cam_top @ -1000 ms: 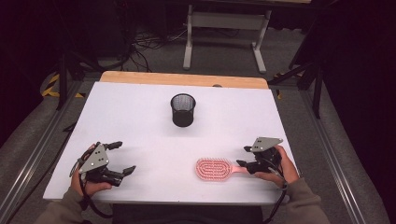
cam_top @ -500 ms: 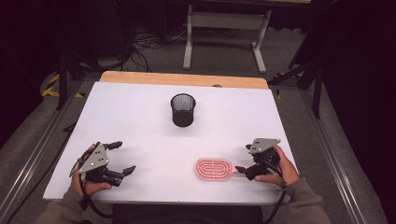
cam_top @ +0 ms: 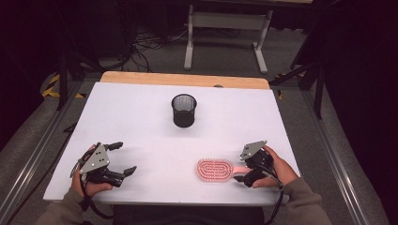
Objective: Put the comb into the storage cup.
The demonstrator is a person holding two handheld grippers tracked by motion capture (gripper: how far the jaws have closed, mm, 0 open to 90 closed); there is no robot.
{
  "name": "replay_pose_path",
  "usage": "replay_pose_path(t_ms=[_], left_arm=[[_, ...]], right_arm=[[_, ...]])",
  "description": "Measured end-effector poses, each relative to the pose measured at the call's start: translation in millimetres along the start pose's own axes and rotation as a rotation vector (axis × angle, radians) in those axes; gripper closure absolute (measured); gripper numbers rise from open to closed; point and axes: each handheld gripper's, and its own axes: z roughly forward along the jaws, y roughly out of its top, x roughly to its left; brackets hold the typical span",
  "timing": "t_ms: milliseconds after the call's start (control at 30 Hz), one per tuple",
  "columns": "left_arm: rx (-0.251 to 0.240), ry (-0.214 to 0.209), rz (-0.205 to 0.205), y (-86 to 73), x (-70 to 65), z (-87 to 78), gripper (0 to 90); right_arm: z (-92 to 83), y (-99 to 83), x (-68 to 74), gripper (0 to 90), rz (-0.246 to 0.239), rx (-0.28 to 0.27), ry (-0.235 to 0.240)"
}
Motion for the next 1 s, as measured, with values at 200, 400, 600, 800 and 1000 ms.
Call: replay_pose_path(t_ms=[200, 400, 600, 800, 1000], left_arm=[[0.001, 0.0, -0.002, -0.1, -0.1, 0.7, 5.9], [0.004, -0.002, -0.001, -0.3, -0.2, 1.5, 5.9], [0.008, -0.006, 0.0, -0.4, 0.0, 1.4, 6.0], [0.006, -0.006, 0.0, -0.5, 0.0, 1.8, 6.0], [0.005, -0.006, 0.0, -0.3, -0.1, 1.6, 6.0]], right_arm=[[5.4, 4.5, -4.9, 30.2, -0.039, 0.05, 0.014], [6.7, 12.5, -6.9, 51.2, -0.08, 0.075, 0.094], [7.0, 18.6, -4.8, 65.8, -0.129, 0.105, 0.125], [6.4, 17.2, -2.2, 69.7, -0.158, 0.087, 0.125], [6.7, 17.4, -0.1, 69.7, -0.178, 0.056, 0.11]])
